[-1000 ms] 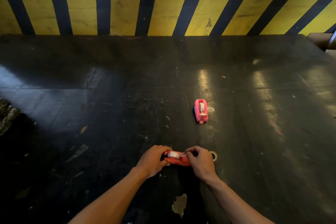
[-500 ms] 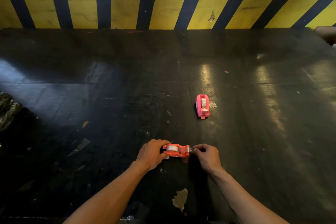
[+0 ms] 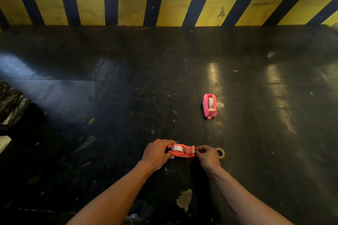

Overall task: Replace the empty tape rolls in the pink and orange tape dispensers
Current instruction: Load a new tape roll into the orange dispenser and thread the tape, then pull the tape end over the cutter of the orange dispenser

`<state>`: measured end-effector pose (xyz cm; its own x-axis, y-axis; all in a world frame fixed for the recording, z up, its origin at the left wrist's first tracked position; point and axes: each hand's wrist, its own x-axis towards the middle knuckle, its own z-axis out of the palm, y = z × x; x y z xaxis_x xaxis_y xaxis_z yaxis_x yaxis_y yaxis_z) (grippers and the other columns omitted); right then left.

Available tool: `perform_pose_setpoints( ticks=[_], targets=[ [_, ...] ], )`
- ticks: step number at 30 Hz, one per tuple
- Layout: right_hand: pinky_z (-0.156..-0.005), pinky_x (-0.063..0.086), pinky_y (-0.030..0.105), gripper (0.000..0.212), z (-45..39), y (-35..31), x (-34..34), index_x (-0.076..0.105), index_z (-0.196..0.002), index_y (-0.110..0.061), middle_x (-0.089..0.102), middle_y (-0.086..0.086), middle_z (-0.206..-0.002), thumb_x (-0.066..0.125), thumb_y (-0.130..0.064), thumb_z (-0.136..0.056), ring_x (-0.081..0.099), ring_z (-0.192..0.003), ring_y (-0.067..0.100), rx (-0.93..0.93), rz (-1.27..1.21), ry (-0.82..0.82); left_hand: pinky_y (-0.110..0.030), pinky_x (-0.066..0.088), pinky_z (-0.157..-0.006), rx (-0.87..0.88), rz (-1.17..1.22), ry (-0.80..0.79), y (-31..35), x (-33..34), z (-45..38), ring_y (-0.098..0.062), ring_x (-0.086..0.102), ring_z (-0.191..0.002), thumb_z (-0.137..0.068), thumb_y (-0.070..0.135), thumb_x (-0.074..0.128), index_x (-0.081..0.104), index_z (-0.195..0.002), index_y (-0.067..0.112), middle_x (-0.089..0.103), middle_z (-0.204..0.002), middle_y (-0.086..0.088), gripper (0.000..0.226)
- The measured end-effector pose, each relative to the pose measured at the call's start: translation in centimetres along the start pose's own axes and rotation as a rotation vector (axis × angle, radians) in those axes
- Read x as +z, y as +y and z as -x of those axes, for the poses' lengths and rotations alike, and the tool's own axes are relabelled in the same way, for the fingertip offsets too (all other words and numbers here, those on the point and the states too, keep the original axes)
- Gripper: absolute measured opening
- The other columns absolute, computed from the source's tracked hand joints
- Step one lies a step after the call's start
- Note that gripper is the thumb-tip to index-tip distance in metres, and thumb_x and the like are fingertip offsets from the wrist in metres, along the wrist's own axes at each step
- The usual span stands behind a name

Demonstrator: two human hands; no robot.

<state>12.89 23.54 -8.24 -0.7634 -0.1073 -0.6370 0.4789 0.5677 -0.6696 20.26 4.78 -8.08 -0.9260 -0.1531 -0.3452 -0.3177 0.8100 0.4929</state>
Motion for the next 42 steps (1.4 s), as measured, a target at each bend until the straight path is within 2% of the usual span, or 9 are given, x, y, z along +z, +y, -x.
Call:
perform_pose_setpoints(
  ticks=[9, 12, 14, 16, 20, 24, 29, 35, 42],
  targets=[
    [-0.073, 0.054, 0.027, 0.043, 1.1, -0.7, -1.2, 0.059, -0.134, -0.019, 0.069, 0.006, -0.108, 0.055, -0.004, -0.094, 0.066, -0.087, 0.015, 0.03, 0.14, -0.32, -0.043, 0.041, -0.115, 0.006, 0.033, 0.0, -0.6, 0.3, 0.1, -0.016, 0.047, -0.138, -0.092, 0.031, 0.072, 0.046, -0.15, 0.034, 0.057, -0.147, 0.002, 0.064],
    [-0.109, 0.042, 0.036, 0.083, 0.6, -0.7, -1.8, 0.029, -0.155, -0.023, 0.04, 0.011, -0.149, 0.073, -0.019, -0.085, 0.046, -0.135, 0.026, -0.188, 0.414, -0.222, -0.044, 0.034, -0.12, -0.001, 0.149, -0.143, -1.7, 0.2, 0.3, -0.018, 0.035, -0.147, -0.092, 0.017, 0.066, 0.029, -0.157, 0.041, 0.042, -0.157, 0.0, 0.077],
    [-0.117, 0.031, 0.037, 0.09, 0.5, -1.0, -1.3, 0.019, -0.157, -0.029, 0.027, 0.006, -0.157, 0.073, -0.021, -0.086, 0.032, -0.144, 0.025, -0.389, 0.57, -0.227, -0.045, 0.031, -0.123, -0.031, 0.331, -0.173, -2.5, -0.2, 0.8, -0.02, 0.029, -0.152, -0.09, 0.004, 0.059, 0.024, -0.158, 0.043, 0.032, -0.163, 0.0, 0.085],
    [-0.121, 0.028, 0.041, 0.09, 0.3, -1.1, -0.4, 0.015, -0.157, -0.033, 0.023, 0.0, -0.161, 0.071, -0.021, -0.087, 0.025, -0.147, 0.022, -0.512, 0.692, -0.291, -0.04, 0.03, -0.123, -0.085, 0.466, -0.026, -3.3, -0.2, 1.4, -0.018, 0.025, -0.154, -0.093, -0.001, 0.054, 0.025, -0.158, 0.038, 0.029, -0.167, 0.0, 0.082],
    [-0.112, 0.039, 0.035, 0.076, -0.7, -1.4, 0.7, 0.022, -0.155, -0.027, 0.044, 0.003, -0.148, 0.064, -0.026, -0.092, 0.042, -0.134, 0.02, -0.643, 0.809, -0.286, -0.044, 0.013, -0.128, -0.204, 0.314, 0.233, -5.1, 0.8, 1.6, -0.019, 0.009, -0.157, -0.104, 0.019, 0.051, 0.02, -0.161, 0.023, 0.017, -0.17, -0.003, 0.065],
    [-0.1, 0.046, 0.039, 0.076, -3.0, -3.6, 0.8, 0.032, -0.148, -0.026, 0.054, 0.01, -0.135, 0.07, -0.026, -0.083, 0.053, -0.123, 0.029, -0.551, 0.606, -0.088, -0.044, -0.009, -0.126, -0.196, 0.144, 0.094, -5.9, 2.2, 0.9, -0.016, -0.015, -0.156, -0.107, 0.047, 0.033, 0.008, -0.162, 0.023, -0.008, -0.171, 0.001, 0.065],
    [-0.078, 0.047, 0.037, 0.064, -8.0, -8.4, 0.8, 0.035, -0.141, -0.026, 0.062, 0.018, -0.117, 0.063, -0.023, -0.083, 0.061, -0.103, 0.039, -0.502, 0.445, 0.152, -0.045, -0.015, -0.122, -0.191, 0.047, -0.014, -6.1, 2.0, 0.3, -0.019, -0.026, -0.153, -0.101, 0.063, 0.03, -0.004, -0.162, 0.025, -0.023, -0.168, 0.002, 0.079],
    [-0.08, 0.049, 0.042, 0.062, -11.2, -11.7, 2.8, 0.034, -0.141, -0.023, 0.058, 0.019, -0.117, 0.064, -0.02, -0.088, 0.059, -0.107, 0.04, -0.389, 0.387, 0.317, -0.046, -0.02, -0.12, -0.202, -0.042, -0.112, -6.5, 2.4, 0.2, -0.02, -0.039, -0.145, -0.081, 0.085, 0.017, -0.019, -0.157, 0.028, -0.041, -0.157, 0.005, 0.101],
    [-0.106, 0.043, 0.05, 0.085, -12.1, -12.0, 3.7, 0.02, -0.154, -0.022, 0.047, 0.023, -0.143, 0.072, -0.031, -0.088, 0.044, -0.133, 0.042, -0.304, 0.448, 0.332, -0.048, -0.023, -0.118, -0.163, -0.056, -0.122, -6.9, 2.8, -0.1, -0.023, -0.042, -0.145, -0.087, 0.079, 0.043, -0.025, -0.155, 0.028, -0.045, -0.156, 0.004, 0.108]
  ],
)
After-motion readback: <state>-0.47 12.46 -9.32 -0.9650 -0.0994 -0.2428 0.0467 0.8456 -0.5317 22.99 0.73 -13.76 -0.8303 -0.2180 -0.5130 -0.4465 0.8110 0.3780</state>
